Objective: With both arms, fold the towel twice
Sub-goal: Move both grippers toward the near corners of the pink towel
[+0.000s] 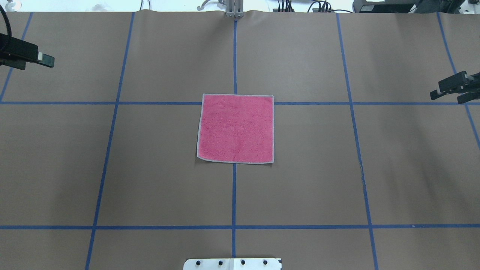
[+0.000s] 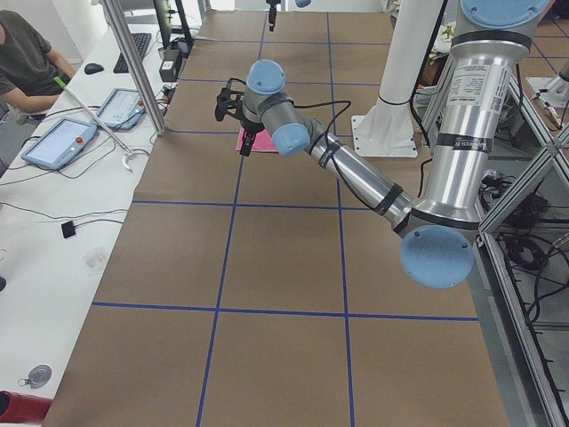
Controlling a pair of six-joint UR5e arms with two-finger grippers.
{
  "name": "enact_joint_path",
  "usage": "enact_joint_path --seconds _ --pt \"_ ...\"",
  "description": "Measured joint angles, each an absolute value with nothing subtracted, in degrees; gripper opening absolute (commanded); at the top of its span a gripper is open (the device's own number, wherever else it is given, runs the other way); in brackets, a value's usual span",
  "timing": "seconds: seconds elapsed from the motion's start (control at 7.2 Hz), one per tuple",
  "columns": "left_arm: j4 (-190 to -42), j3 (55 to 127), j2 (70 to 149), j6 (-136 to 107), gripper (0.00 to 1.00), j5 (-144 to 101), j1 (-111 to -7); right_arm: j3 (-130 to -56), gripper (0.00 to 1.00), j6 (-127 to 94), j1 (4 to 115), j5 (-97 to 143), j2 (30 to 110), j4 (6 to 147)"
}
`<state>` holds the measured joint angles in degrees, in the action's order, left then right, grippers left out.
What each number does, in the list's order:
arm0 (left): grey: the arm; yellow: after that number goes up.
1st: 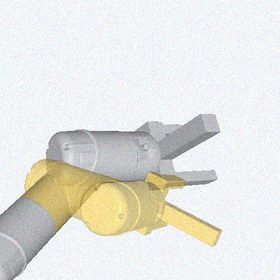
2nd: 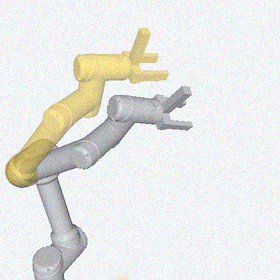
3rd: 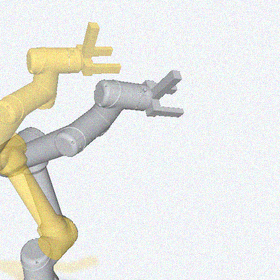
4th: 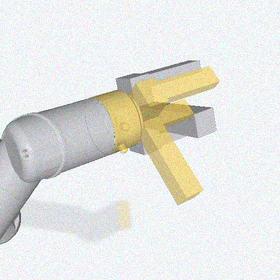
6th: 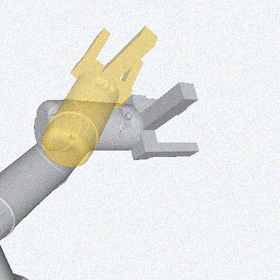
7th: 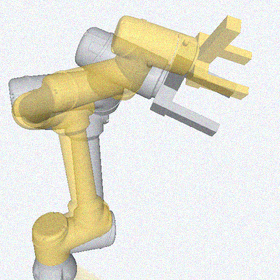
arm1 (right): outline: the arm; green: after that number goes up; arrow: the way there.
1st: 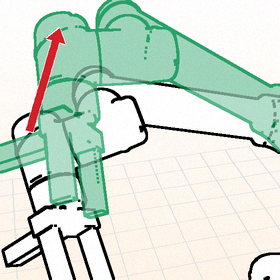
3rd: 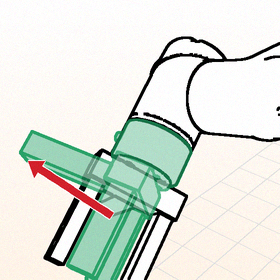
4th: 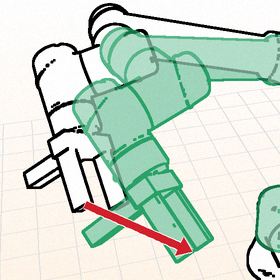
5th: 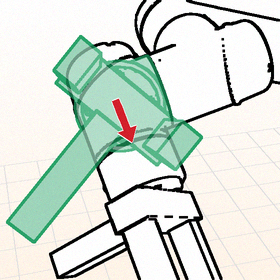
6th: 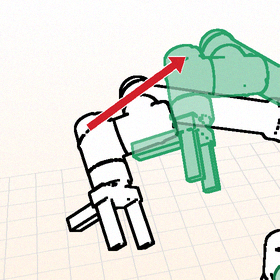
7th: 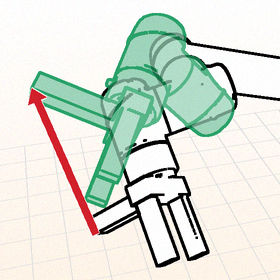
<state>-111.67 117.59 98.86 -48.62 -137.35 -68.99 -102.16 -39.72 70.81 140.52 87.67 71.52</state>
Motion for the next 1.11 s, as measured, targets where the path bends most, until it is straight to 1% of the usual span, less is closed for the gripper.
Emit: enact_joint_path --seconds 0.14,0.42,0.69,1.11 --pt "-111.6 116.9 99.4 -49.9 1.00 -137.6 -68.4 -103.3 1.00 -45.5 68.1 139.9 85.9 71.5" --pt "-111.6 115.3 101.9 -57.9 1.00 -137.2 -63.6 -105.1 1.00 -56.2 61.4 136.6 81.8 71.5" --pt "-111.5 114.3 103.3 -64.8 1.00 -134.5 -58.0 -105.3 1.00 -66.5 52.9 129.9 76.5 71.6" --pt "-111.4 110.2 107.4 -75.5 1.00 -130.2 -49.0 -105.4 1.00 -80.4 40.9 119.4 72.4 71.7"
